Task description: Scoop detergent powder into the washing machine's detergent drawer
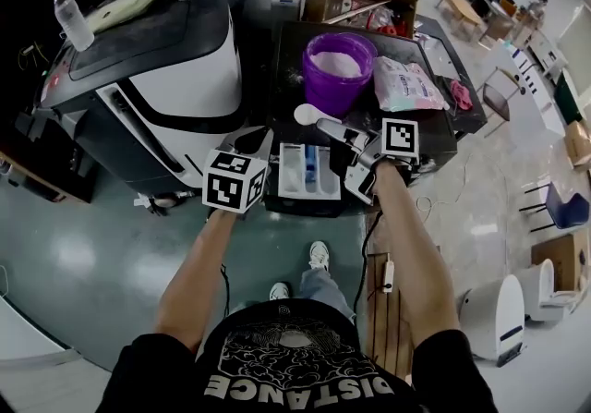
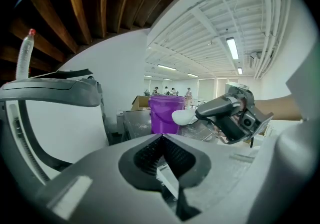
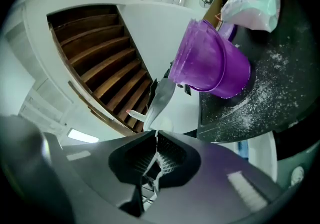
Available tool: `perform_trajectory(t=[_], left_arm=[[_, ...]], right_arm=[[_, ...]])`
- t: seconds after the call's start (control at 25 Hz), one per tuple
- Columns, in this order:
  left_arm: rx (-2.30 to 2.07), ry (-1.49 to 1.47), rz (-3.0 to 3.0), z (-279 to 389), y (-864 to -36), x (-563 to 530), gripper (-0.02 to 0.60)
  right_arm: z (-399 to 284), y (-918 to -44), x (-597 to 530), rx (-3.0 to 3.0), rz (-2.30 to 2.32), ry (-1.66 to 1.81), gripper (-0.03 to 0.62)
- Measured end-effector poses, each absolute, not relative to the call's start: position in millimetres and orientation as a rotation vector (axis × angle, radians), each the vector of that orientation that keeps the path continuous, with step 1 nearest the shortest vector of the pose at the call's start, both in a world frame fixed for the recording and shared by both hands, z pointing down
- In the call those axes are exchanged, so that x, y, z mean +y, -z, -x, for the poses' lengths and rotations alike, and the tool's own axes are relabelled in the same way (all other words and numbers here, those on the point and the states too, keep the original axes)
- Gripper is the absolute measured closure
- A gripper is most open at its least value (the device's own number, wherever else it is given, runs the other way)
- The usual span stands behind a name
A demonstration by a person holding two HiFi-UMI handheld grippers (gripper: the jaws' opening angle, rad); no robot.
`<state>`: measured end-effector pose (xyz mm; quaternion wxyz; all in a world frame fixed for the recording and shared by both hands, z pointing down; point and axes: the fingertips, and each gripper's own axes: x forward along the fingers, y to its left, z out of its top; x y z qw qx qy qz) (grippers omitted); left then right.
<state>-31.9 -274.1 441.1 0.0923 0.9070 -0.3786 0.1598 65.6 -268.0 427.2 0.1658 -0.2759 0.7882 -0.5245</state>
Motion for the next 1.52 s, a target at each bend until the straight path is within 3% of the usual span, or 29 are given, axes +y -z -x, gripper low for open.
perform_trajectory(t=[0.72, 1.16, 1.52], left_arm=[[-1.097, -0.543, -2.609, 44, -494, -246, 0.581], [-1.104, -0.550, -2.572, 55, -508, -236, 0.581], [-1.095, -0.543, -2.573, 59, -510, -231, 0.581]], right_arm=[[-48, -543, -238, 2.914, 1.098, 1.520, 0.559], [-44, -569, -236, 3.348, 1.337, 1.200, 0.560], [-34, -573, -225, 3.789, 1.361, 0.584, 0.560]])
